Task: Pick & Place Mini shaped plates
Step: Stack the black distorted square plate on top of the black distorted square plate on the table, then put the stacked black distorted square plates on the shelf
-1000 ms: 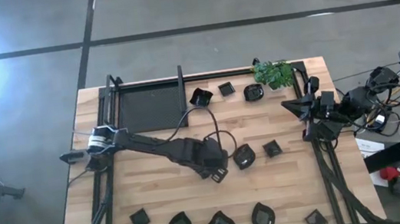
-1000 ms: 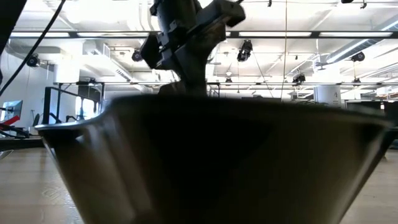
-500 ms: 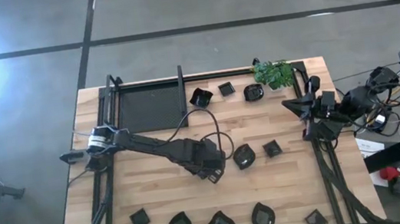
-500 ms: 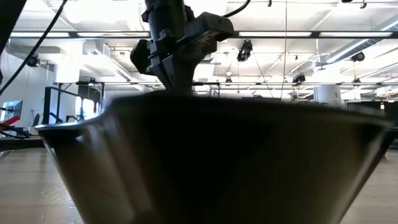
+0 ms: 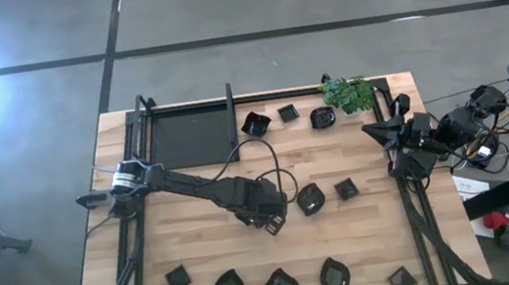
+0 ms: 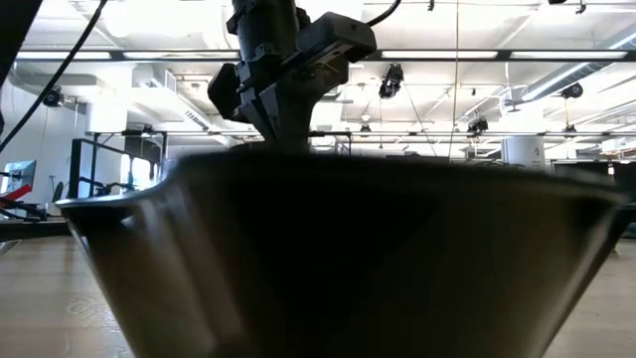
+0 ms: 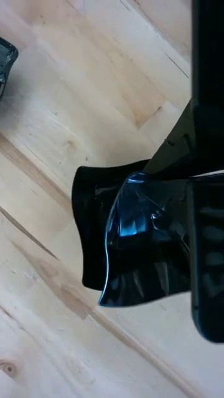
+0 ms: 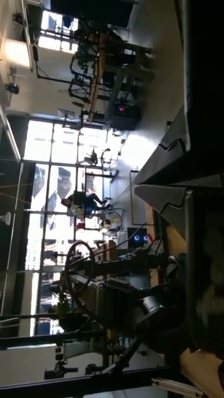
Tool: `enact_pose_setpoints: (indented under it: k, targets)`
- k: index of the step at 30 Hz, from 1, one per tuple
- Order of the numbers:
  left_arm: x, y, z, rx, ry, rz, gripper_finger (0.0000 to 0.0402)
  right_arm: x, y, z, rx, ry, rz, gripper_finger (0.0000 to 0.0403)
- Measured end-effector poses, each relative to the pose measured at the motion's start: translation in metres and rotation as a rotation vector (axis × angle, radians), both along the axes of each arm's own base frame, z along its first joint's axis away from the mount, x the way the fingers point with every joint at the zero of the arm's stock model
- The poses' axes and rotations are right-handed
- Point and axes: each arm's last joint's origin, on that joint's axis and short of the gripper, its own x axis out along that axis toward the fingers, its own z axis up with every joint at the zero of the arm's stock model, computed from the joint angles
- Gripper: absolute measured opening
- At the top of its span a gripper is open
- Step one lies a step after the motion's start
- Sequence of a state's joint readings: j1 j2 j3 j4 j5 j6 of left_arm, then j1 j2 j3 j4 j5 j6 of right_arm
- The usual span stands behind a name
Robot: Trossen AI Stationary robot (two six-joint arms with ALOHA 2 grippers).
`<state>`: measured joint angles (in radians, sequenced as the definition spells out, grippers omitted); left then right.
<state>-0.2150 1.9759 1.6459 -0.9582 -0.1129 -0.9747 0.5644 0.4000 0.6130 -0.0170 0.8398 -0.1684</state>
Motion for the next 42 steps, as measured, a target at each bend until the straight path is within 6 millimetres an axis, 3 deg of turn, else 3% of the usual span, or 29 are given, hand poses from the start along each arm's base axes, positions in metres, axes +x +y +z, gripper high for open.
enact_pose_setpoints:
  k: [16, 31, 42]
  targets:
    - [0.000, 0.001, -0.001, -0.013, 0.005, 0.010, 0.0060, 0.000, 0.000, 0.000, 0.000, 0.000, 0.000, 0.0008]
    - [-0.023, 0.011, 0.020, 0.045, 0.056, 0.096, 0.0062, 0.000, 0.000, 0.000, 0.003, 0.000, 0.001, 0.0008]
    - [-0.028, 0.016, 0.005, 0.056, 0.107, 0.176, 0.0062, 0.000, 0.000, 0.000, 0.003, 0.000, 0.001, 0.0008]
